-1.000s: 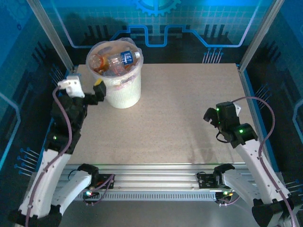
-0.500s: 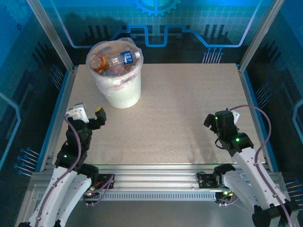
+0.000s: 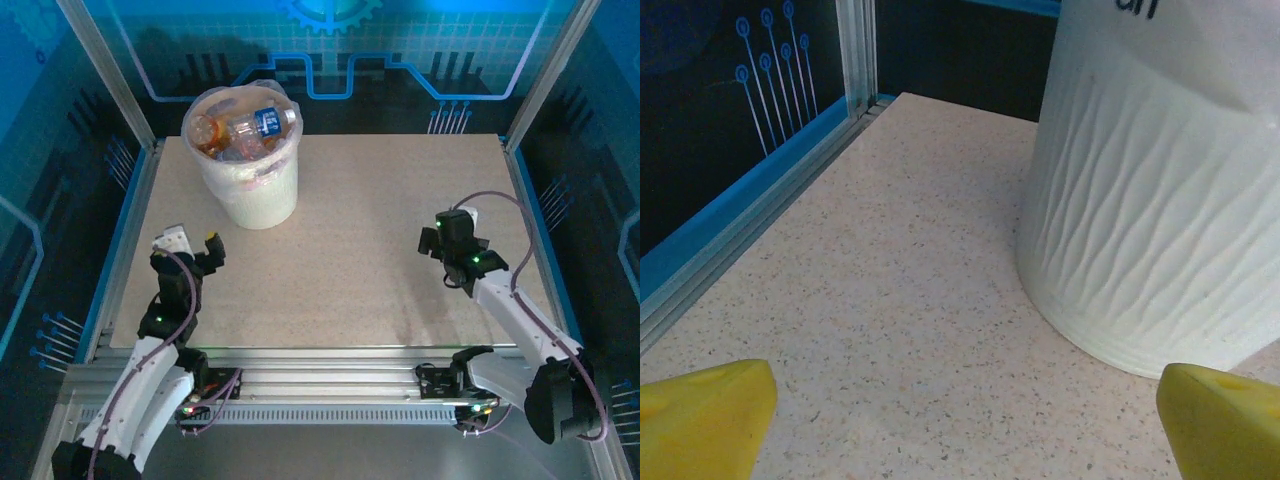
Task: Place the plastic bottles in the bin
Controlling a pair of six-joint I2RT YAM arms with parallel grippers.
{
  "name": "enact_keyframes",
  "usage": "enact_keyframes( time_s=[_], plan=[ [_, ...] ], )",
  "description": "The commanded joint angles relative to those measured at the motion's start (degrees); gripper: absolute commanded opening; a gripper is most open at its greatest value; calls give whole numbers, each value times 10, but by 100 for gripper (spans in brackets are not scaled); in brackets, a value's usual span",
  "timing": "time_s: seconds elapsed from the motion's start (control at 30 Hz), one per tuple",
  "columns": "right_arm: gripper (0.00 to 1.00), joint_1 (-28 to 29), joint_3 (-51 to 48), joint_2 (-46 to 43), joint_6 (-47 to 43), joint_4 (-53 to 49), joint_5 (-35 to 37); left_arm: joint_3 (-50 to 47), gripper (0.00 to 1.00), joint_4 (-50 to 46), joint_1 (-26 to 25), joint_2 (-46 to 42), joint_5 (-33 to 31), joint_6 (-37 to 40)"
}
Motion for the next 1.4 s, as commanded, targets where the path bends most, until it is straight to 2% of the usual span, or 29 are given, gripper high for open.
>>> enact_keyframes(
  time_s=[0.0, 0.2, 0.37, 0.57, 0.8, 1.0, 1.1, 1.17, 1.3, 1.37],
  plan=[
    [100, -4, 2, 6, -75, 101, 17, -15, 99, 77, 24, 36, 47, 9],
    [100, -5, -38, 11, -148, 225, 30, -47, 99, 201, 58, 119, 104, 5],
    [100, -10, -75, 31, -211, 332, 35, -60, 99, 340, 73, 216, 132, 25],
    [100, -23, -118, 45, -243, 430, 5, -59, 99, 463, 83, 327, 168, 41],
    [100, -34, -141, 46, -242, 468, -44, -56, 99, 554, 87, 432, 196, 47],
    [100, -40, -147, 57, -247, 481, -58, -62, 99, 655, 87, 519, 246, 67],
    [100, -45, -158, 66, -243, 498, -78, -38, 99, 642, 86, 549, 294, 85],
    [100, -52, -167, 73, -238, 515, -98, -20, 99, 594, 86, 541, 310, 91],
    [100, -64, -174, 92, -235, 542, -124, 19, 99, 523, 87, 542, 289, 86],
    [100, -71, -173, 103, -232, 548, -137, 21, 99, 520, 86, 543, 284, 87]
  ],
)
